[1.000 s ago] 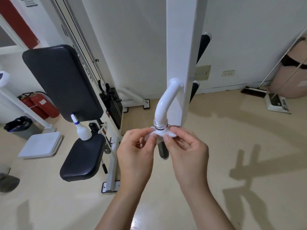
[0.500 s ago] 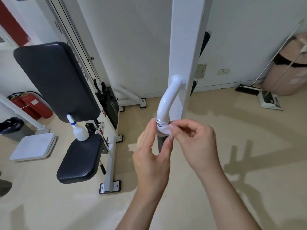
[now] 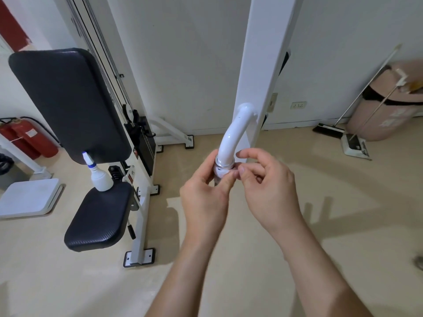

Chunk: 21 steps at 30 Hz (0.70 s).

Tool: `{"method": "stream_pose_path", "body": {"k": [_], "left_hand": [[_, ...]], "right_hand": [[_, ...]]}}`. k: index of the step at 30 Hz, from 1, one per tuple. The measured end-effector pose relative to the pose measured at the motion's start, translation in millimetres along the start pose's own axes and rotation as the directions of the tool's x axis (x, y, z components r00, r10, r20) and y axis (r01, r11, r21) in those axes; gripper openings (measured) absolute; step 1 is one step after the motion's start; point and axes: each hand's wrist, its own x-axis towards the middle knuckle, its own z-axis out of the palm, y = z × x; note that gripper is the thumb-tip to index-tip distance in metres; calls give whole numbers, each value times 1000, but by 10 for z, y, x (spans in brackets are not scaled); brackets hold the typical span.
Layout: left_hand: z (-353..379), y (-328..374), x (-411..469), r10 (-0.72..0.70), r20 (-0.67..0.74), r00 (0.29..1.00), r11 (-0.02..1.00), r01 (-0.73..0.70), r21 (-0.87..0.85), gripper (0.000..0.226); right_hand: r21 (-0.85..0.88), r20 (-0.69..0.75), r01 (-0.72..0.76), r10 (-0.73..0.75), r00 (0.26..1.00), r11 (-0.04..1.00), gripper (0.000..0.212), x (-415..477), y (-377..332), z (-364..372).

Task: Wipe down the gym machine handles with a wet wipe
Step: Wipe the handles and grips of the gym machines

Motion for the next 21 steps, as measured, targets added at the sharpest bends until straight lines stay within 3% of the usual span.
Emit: {"method": "stream_pose_path", "body": {"k": [3, 5, 7, 9, 12, 14, 16, 19, 21], "left_hand": [[135, -45, -77, 127, -185, 975, 975, -89, 203, 42], [96, -51, -59, 202, -145, 969, 946, -154, 286, 41], [-29, -68, 5, 171, 3, 985, 955, -166, 247, 40], [-190, -48, 136, 89, 218, 972, 985, -119, 128, 43], [-357, 43, 388, 11, 508, 861, 1000, -21, 15, 41], [-361, 73, 452, -14, 569, 822, 1000, 20, -3, 37], [-288, 32, 358, 1, 486, 874, 999, 16, -30, 41], [-83, -43, 57, -18, 179, 984, 993, 38, -111, 43], [27, -81, -50, -41, -26, 999, 993, 38, -108, 39]], "right_hand": [[-65, 18, 69, -68, 998, 995, 28, 17, -22, -20], [-117, 79, 179, -170, 982, 977, 42, 2, -73, -59], [-174, 192, 247, -213, 958, 953, 59, 6, -145, -120], [-252, 280, 272, -199, 939, 929, 61, 71, -188, -188], [-321, 317, 274, -170, 933, 907, 56, 189, -215, -258], [-328, 317, 264, -157, 935, 907, 55, 220, -229, -272], [-326, 308, 252, -150, 939, 911, 53, 225, -241, -281], [-324, 299, 244, -145, 943, 914, 51, 214, -243, -270], [-329, 294, 258, -161, 942, 909, 50, 219, -239, -247]]}}
